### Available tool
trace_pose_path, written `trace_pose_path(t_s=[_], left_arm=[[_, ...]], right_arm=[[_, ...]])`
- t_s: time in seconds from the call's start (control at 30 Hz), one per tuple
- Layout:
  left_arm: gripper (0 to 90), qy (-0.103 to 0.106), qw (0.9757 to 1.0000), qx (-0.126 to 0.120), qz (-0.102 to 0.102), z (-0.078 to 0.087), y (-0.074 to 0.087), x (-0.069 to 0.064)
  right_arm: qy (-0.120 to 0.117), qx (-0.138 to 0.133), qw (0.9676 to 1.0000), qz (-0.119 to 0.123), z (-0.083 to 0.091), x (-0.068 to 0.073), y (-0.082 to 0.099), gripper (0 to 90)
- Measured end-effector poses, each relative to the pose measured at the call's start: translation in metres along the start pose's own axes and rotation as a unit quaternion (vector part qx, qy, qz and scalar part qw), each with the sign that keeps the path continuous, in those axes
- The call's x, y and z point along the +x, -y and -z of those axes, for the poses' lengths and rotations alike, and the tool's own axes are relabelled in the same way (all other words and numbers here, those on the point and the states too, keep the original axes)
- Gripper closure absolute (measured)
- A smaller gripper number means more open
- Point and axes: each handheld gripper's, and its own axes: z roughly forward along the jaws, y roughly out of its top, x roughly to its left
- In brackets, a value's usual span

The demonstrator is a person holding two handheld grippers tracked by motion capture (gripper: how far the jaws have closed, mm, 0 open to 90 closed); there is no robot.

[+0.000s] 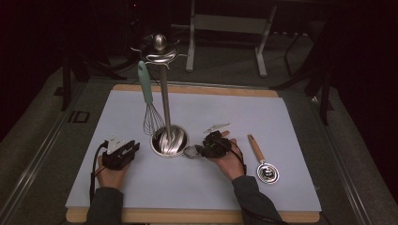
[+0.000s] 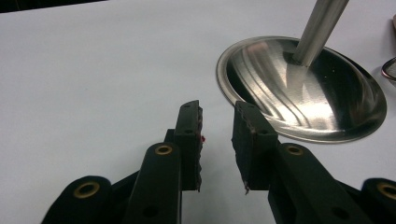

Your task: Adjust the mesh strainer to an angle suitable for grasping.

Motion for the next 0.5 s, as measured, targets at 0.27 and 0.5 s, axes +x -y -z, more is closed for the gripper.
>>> trace_pose_path(t_s=[0.27, 0.5], left_arm=[[72.1, 0.0, 1.0, 0.0, 0.001, 0.0, 0.0, 0.0], [71.9, 0.0, 1.0, 0.0, 0.0, 0.0, 0.0, 0.0]], right_arm=[[-0.026, 0.01, 0.9986, -0.045, -0.006, -0.006, 0.001, 62.9], [-0.034, 0.022, 0.9958, -0.082, -0.011, -0.012, 0.003, 67.9]])
